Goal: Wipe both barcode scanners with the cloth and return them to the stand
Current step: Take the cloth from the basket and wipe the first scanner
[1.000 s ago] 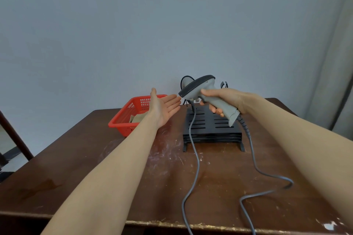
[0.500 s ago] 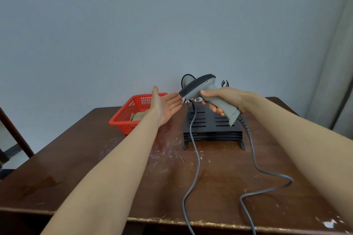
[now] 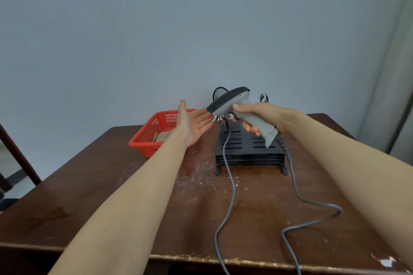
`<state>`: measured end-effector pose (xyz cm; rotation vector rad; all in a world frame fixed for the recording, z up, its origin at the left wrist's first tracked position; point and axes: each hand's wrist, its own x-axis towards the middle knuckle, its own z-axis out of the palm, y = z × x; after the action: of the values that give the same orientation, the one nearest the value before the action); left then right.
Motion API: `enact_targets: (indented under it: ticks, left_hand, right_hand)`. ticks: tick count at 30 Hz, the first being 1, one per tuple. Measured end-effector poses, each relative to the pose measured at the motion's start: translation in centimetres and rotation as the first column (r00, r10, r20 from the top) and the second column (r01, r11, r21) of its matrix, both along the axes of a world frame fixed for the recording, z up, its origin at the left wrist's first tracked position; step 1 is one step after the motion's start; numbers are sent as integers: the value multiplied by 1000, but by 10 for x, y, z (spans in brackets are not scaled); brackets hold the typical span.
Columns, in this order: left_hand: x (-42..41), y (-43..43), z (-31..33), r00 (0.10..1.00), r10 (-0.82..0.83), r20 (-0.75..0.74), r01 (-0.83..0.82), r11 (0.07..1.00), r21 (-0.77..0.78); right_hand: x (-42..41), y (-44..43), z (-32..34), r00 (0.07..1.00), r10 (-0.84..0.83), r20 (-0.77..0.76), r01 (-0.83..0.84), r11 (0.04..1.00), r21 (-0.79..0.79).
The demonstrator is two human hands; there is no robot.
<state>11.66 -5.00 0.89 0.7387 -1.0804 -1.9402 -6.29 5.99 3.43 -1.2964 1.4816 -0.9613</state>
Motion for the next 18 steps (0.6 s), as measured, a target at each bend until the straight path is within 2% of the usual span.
enact_targets:
  ticks: [12,18]
  left_hand:
    - [1,-5,3,1000,13,26,-13,1000,-17]
    - [5,-11,5,998,45,39,-44,999,-26]
  right_hand:
    - [6,-1,3,1000,-19,3,19,1000,-13]
    - [15,-5,5,996,-59,71,64,995,-77]
